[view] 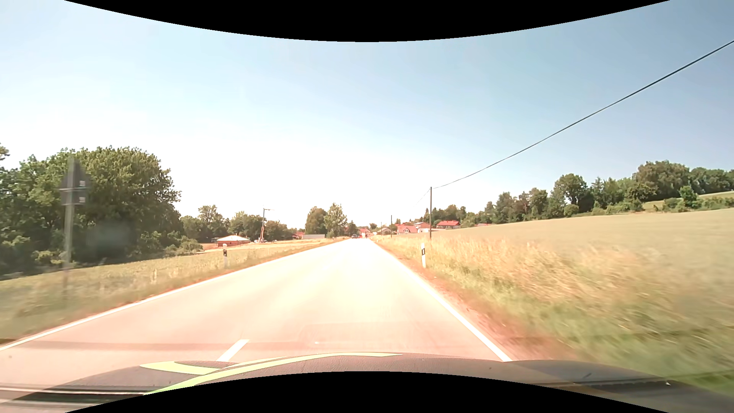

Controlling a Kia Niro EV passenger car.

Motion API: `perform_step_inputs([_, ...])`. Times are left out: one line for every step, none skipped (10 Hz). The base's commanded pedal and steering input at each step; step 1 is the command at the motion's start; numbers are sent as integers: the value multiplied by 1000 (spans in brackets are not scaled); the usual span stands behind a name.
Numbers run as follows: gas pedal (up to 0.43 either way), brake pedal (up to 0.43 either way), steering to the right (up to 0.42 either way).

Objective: Follow the waypoints while adhering to traffic rules and regulations

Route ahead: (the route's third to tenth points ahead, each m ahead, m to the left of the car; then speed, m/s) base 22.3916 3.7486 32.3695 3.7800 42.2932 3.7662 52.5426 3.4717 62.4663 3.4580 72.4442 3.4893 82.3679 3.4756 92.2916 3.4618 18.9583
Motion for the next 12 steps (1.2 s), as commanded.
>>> perform_step_inputs([20, 0, 3])
perform_step_inputs([28, 0, 2])
perform_step_inputs([39, 0, 2])
perform_step_inputs([47, 0, 2])
perform_step_inputs([59, 0, 1])
perform_step_inputs([59, 0, 1])
perform_step_inputs([59, 0, 1])
perform_step_inputs([67, 0, 1])
perform_step_inputs([79, 0, 0])
perform_step_inputs([79, 0, 0])
perform_step_inputs([79, 0, 0])
perform_step_inputs([87, 0, 0])
